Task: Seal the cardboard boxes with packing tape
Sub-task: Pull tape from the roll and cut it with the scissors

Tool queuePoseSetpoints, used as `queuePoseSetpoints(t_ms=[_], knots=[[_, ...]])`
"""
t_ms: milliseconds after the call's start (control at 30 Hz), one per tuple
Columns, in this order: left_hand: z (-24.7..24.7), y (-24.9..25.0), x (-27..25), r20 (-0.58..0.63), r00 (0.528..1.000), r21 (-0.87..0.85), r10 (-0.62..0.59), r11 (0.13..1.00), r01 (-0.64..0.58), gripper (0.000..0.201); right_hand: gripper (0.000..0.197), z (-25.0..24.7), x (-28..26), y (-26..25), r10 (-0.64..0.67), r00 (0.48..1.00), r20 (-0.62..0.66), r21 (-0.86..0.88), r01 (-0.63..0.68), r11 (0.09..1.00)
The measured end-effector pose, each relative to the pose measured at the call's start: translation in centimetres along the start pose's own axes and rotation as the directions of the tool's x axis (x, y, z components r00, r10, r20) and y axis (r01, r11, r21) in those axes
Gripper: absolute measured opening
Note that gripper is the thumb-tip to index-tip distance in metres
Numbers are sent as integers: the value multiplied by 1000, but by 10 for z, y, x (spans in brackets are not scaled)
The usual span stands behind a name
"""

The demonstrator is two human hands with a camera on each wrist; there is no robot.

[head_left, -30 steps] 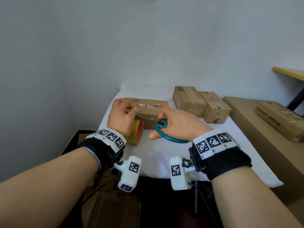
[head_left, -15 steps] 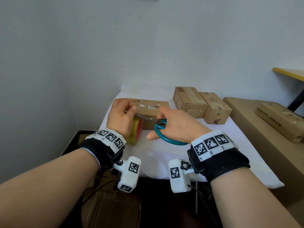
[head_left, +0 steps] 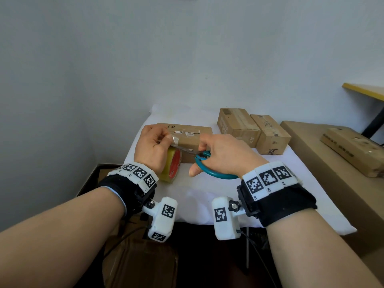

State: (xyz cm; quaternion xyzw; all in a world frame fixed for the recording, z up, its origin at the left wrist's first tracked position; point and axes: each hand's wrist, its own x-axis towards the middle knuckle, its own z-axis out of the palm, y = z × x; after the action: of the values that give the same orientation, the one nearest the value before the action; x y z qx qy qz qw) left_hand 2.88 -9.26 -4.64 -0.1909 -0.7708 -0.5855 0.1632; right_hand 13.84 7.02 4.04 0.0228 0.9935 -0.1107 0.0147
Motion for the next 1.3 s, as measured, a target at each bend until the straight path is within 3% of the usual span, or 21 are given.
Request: queuePoseSetpoints(t_ms=[133,233,333,467,567,667,733,833,967,1100,1200,1300], knots=[[3,1,-1,-3,1000,2,14,1000,-14,7,85,5,0,7,22,994,106,83,-31,996],[6,0,-1,-8,1000,27,25,999,-25,19,90,4,-1,9,40,991,130,71,-49,996],[8,1,1,-18,1000,20,11,1000,-11,27,89,3,-2,13,76,990,119,52,-82,995],[5,0,5,-13,996,-9,-84,996,84,19,87,2,-1,27,125,988,91,36,-129,991],[4,1,6,2,987,-69,-159,985,159,18,82,-3,-4,40,200,980,20,188,-200,962],[6,6,4,30,980,-104,-196,975,198,19,65,-1,4,64,356,927,-120,390,-286,875],[8,13,2,45,982,-157,-185,969,190,26,49,5,12,85,460,868,-185,369,-372,851],[12,22,-2,73,979,-249,-188,948,200,34,53,17,15,103,566,807,-168,272,-513,814],[17,28,-5,147,966,-283,-213,926,248,21,53,36,11,110,611,788,-84,179,-591,787],[19,32,-3,203,957,-306,-210,914,265,21,36,42,10,109,586,810,-12,103,-582,806],[20,31,-2,248,945,-303,-215,909,286,22,16,35,8,97,516,855,-50,95,-510,855],[22,32,-3,264,937,-315,-229,898,308,20,49,29,12,71,392,918,-66,320,-352,880]])
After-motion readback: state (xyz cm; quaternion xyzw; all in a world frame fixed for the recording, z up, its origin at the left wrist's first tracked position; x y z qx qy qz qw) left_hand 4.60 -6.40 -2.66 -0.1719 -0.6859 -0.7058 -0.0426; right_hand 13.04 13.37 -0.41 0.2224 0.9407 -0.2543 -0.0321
